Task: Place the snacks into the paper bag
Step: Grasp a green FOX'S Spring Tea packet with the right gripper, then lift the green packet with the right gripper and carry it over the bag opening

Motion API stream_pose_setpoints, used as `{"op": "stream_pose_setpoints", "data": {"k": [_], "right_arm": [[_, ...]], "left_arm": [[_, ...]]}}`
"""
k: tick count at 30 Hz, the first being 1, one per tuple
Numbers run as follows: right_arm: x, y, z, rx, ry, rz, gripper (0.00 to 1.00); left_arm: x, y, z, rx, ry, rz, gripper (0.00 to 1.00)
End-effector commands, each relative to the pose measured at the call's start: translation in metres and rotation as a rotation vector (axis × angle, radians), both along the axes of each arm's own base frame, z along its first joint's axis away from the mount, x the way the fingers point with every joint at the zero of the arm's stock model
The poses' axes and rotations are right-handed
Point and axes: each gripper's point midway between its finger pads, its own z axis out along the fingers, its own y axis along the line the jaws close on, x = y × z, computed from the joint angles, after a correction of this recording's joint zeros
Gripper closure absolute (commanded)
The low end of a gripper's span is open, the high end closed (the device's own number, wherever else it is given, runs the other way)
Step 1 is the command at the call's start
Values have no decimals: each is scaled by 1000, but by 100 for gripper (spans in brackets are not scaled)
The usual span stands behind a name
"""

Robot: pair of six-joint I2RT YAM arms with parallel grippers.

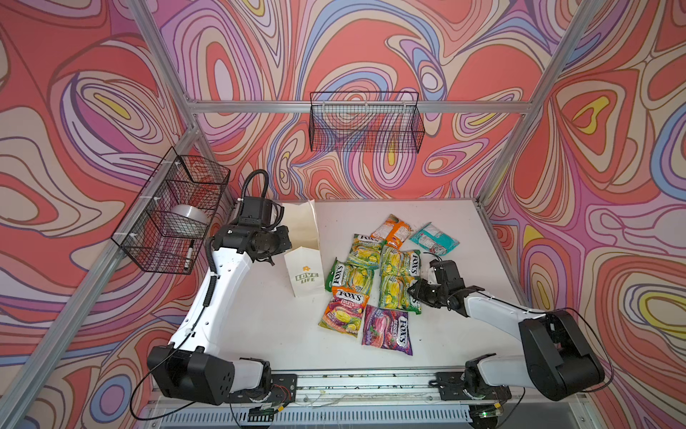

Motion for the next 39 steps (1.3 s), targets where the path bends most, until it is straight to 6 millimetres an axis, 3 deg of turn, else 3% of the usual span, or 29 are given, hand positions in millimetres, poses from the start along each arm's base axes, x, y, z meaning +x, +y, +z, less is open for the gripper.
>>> {"op": "stream_pose_setpoints", "data": {"k": [1, 5, 12, 22, 27, 31, 33, 39], "right_arm": [[1, 5, 7, 32, -24, 12, 85], [1, 8, 31, 46, -64, 15, 98], [3, 13, 104, 64, -188, 20, 100], [19, 27, 237, 85, -430, 72, 100], [32, 44, 326, 119, -620, 99, 100], [40, 72, 394, 157, -758, 140, 100], [43, 97, 421, 158, -818, 168, 100], [52, 183, 456, 130, -887, 260, 100]], "left_arm": [[1, -4, -2, -28, 8, -6, 100], [0, -6, -2, -38, 8, -15, 100], [0, -12, -1, -68, 6, -36, 100], [-2, -16, 3, -91, -6, -52, 100], [-2, -20, 4, -113, -6, -65, 100], [-2, -23, 3, -123, -4, -70, 100], [-2, -23, 2, -130, 0, -69, 100], [-1, -27, 1, -155, 7, -71, 100]]}}
